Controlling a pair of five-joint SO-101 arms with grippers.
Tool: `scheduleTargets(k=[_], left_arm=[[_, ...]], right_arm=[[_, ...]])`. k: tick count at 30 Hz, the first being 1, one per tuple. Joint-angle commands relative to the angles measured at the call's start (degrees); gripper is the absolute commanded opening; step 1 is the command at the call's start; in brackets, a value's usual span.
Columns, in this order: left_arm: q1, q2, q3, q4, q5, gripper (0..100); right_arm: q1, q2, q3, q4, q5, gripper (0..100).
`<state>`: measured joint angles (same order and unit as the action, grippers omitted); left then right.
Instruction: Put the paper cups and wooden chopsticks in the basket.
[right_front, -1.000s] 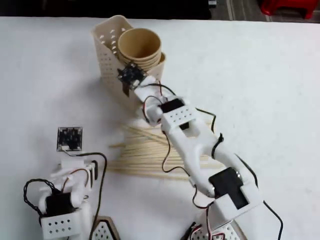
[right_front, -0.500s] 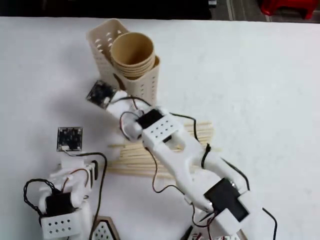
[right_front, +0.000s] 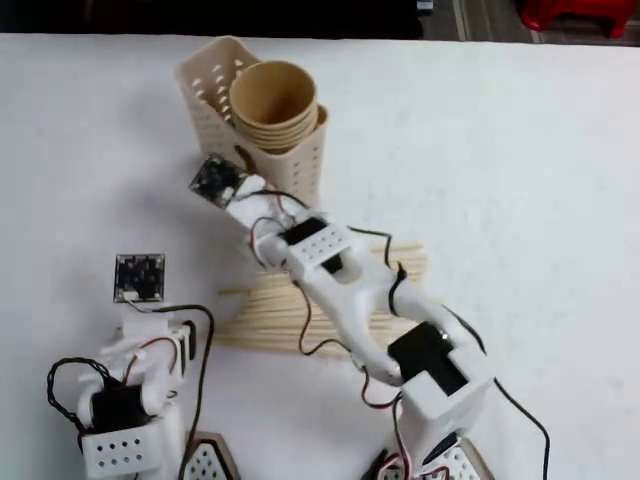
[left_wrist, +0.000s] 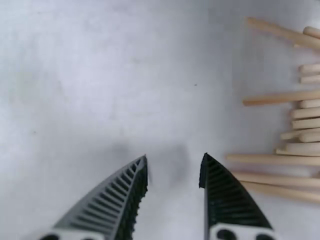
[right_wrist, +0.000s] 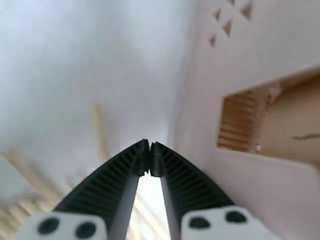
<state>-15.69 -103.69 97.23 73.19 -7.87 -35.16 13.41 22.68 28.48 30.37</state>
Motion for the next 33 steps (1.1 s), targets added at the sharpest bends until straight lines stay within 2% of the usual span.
scheduleTargets(k=[1,13,18,21,28,33], left_arm=[[0.84,-0.57,-0.26,0.44,0.70,18],[0.84,-0.57,-0.26,0.44,0.70,18],[0.84,-0.57,-0.26,0.44,0.70,18],[0.84,-0.57,-0.26,0.44,0.70,18],[0.84,-0.57,-0.26,0.44,0.70,18],[0.84,-0.57,-0.26,0.44,0.70,18]], right_arm=[[4.62,-1.19,-2.20,0.48,5.54,1.9],[14.90,-1.19,-2.29,-1.98,21.71,1.9],[17.89,-1.80,-2.20,-5.85,23.56,1.9],[16.75,-5.14,-1.85,0.48,23.47,1.9],[7.60,-20.97,-2.20,25.10,22.59,1.9],[2.95,-30.55,-5.63,27.38,12.66,3.9]])
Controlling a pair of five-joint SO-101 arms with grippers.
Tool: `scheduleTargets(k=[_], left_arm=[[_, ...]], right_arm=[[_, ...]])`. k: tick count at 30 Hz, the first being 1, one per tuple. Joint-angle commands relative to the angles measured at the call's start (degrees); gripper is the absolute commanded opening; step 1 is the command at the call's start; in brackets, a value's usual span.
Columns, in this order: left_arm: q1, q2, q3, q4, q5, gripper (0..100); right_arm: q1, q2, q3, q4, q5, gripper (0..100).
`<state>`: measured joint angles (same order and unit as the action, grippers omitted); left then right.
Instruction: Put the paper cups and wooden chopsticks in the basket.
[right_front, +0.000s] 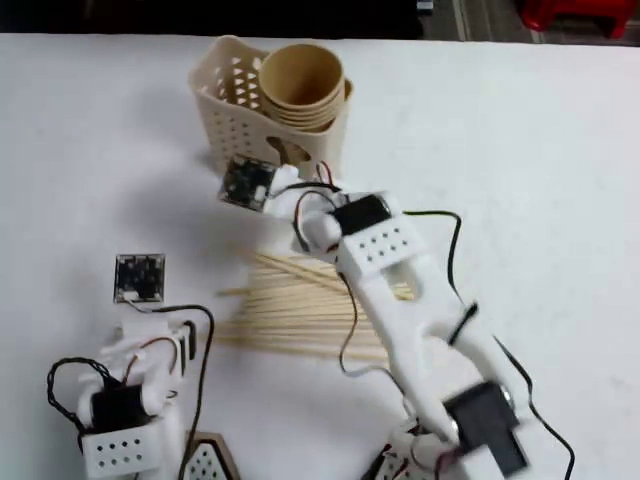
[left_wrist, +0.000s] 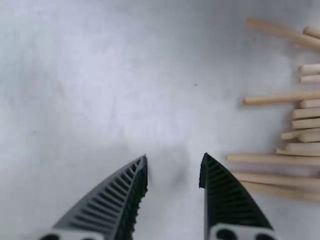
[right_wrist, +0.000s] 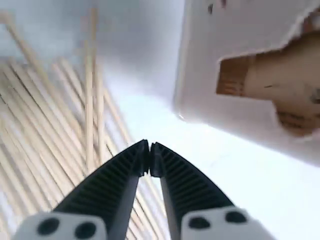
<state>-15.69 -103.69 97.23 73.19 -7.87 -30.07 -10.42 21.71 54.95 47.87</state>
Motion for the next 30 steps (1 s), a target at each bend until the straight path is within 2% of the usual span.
scheduleTargets(k=[1,5,8,15,22,30], left_arm=[[0.84,-0.57,-0.26,0.44,0.70,18],[0.84,-0.57,-0.26,0.44,0.70,18],[0.84,-0.57,-0.26,0.44,0.70,18],[0.84,-0.57,-0.26,0.44,0.70,18],[0.84,-0.57,-0.26,0.44,0.70,18],[0.84,-0.57,-0.26,0.44,0.70,18]], right_arm=[[-2.68,-7.16,-6.42,0.92,-6.42,6.5],[-4.53,-6.46,-14.86,0.40,-13.19,20.4],[-6.02,-2.86,-21.98,-1.71,-16.09,26.0],[-9.71,13.32,-43.25,0.48,-16.62,26.5],[-9.89,32.57,-62.51,1.01,-16.62,26.7],[-9.89,48.22,-77.19,2.51,-16.44,26.5]])
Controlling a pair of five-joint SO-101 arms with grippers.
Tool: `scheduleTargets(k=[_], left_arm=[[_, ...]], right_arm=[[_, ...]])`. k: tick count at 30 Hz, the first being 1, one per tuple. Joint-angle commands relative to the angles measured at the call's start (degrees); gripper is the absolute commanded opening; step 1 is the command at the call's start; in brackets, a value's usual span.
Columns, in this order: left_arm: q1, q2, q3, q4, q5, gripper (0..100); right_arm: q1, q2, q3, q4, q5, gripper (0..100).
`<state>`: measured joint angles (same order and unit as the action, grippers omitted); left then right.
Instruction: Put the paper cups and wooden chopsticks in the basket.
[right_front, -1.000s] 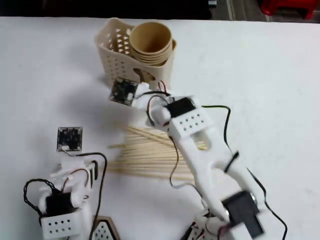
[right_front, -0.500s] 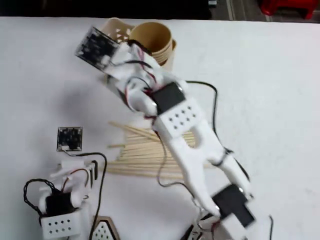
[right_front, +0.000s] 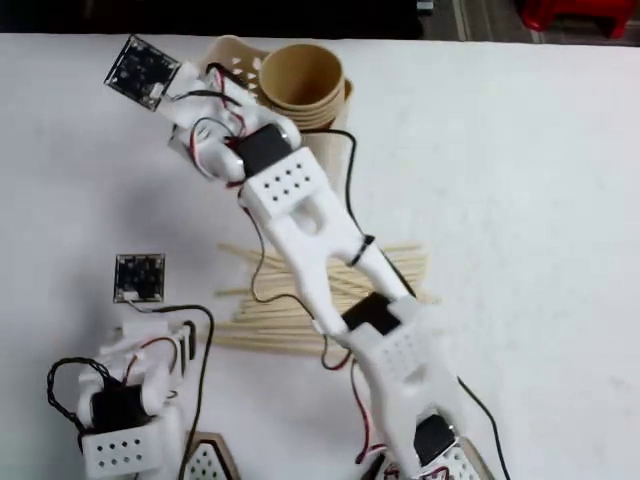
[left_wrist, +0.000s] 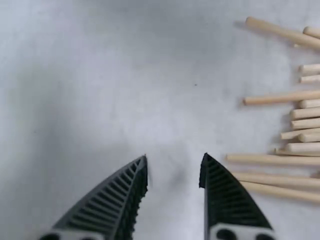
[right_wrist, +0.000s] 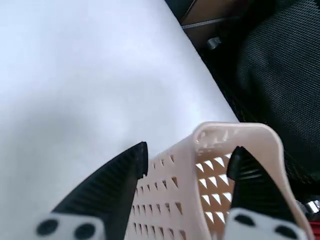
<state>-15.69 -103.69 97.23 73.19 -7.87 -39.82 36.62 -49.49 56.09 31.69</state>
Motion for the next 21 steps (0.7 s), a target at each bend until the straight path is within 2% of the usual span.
scheduleTargets(k=[1,4,8,11,21], left_arm=[[0.84,-0.57,-0.26,0.44,0.70,18],[0.84,-0.57,-0.26,0.44,0.70,18],[0.84,-0.57,-0.26,0.44,0.70,18],[0.84,-0.57,-0.26,0.44,0.70,18],[0.84,-0.57,-0.26,0.44,0.70,18]], right_arm=[[-0.13,2.24,-7.30,2.33,-0.18,26.5],[-0.13,4.18,-10.55,6.20,0.00,22.7],[1.19,5.23,-14.15,9.89,0.35,8.6],[2.24,5.23,-15.74,13.05,5.98,1.9],[4.35,4.88,-19.69,24.40,16.97,1.9]])
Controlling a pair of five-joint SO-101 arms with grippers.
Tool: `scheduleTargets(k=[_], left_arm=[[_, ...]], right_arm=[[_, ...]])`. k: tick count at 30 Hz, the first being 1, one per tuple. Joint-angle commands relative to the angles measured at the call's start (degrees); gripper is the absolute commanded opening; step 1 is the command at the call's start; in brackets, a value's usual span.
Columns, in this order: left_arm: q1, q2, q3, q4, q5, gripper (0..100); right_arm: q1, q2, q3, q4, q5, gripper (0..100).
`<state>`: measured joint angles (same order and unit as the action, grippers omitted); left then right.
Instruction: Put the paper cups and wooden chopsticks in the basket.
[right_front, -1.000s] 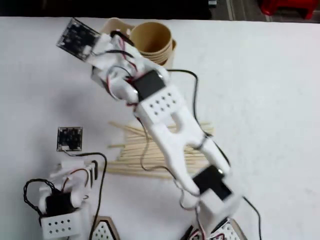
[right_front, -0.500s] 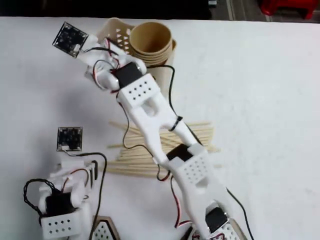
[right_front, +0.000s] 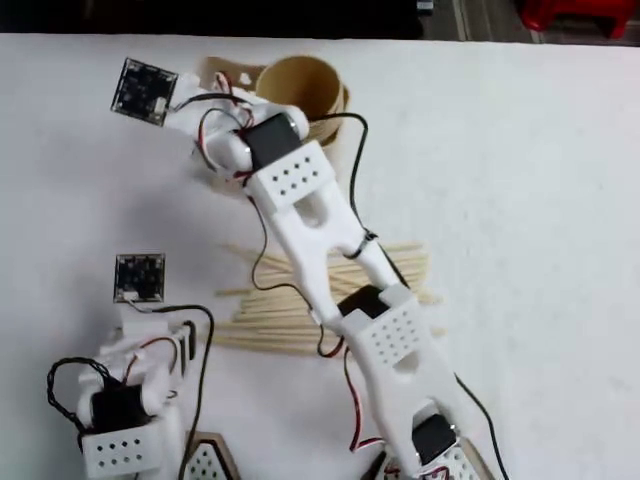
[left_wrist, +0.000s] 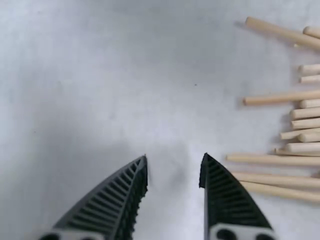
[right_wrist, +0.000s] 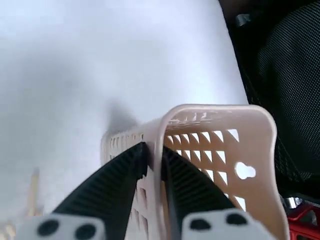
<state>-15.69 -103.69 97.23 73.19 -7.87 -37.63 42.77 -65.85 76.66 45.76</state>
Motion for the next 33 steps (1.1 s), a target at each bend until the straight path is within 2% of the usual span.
scheduleTargets(k=[1,7,13,20,23,27,33], left_arm=[[0.84,-0.57,-0.26,0.44,0.70,18],[0.84,-0.57,-0.26,0.44,0.70,18],[0.84,-0.57,-0.26,0.44,0.70,18],[0.84,-0.57,-0.26,0.44,0.70,18],[0.84,-0.57,-0.26,0.44,0.70,18],[0.84,-0.57,-0.26,0.44,0.70,18],[0.84,-0.57,-0.26,0.44,0.70,18]], right_arm=[[2.59,-1.27,-4.75,5.23,3.78,1.9],[3.82,-0.84,-11.78,9.63,4.57,3.7],[2.24,-2.24,-12.48,13.67,4.40,22.1],[-1.36,-9.45,-12.40,21.58,4.40,17.4],[-1.80,-12.79,-11.69,21.93,4.31,14.1],[-1.36,-15.87,-11.43,22.11,0.26,10.4],[-1.89,-24.22,2.64,22.11,-0.70,10.5]])
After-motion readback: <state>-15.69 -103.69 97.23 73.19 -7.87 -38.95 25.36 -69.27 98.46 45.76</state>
